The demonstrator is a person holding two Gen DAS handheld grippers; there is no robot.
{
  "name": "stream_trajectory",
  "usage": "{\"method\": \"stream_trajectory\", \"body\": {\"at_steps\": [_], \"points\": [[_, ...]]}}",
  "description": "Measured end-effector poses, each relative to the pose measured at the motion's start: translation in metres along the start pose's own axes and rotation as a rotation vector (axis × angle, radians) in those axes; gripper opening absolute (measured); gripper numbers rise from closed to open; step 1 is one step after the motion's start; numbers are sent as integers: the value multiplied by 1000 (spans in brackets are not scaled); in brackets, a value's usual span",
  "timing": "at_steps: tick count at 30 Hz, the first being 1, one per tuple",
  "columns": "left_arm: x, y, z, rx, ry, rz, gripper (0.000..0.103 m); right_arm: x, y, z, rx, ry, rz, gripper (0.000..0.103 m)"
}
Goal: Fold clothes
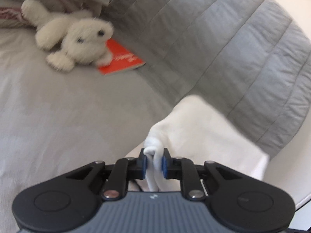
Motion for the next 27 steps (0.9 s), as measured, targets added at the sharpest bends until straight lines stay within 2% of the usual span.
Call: {"method": "stream_trajectory", "body": {"at_steps": [1,2,4,6,10,13,15,19,23,27], "points": [[1,-1,-1,2,7,-2,25,0,3,4,-11,-16,9,19],[4,-1,-4,1,22,-1,27,0,5,6,-19,-30,13,26],[11,-1,-10,0,52,1,32,2,0,3,-21,-46,-11,31],[18,0,-17,-4,84,4,34,-1,-6,-2,-12,-65,-40,42],[36,12,-21,-30,133,37,34,-13,-26,-8,40,-91,-120,42],[47,26,-15,-43,142,99,34,-7,-52,-19,85,5,-272,42],[52,38,-10,-53,144,148,34,8,-67,-26,99,107,-393,42],[54,63,4,-86,143,243,34,34,-95,-32,41,387,-726,42],[55,89,20,-117,141,338,33,48,-98,-16,-47,505,-937,42],[51,107,42,-106,119,433,28,60,-97,0,-103,568,-1033,42]]}}
Point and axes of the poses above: each gripper's, at about its wrist camera, not at the fingertips, and z roughly the way its jaws point, y to its right, x to its top, the point moved 8 cm from there along z, roughly the way its jaws point, and after that the axes turned 1 degree about -z, right-handed, at the moved point
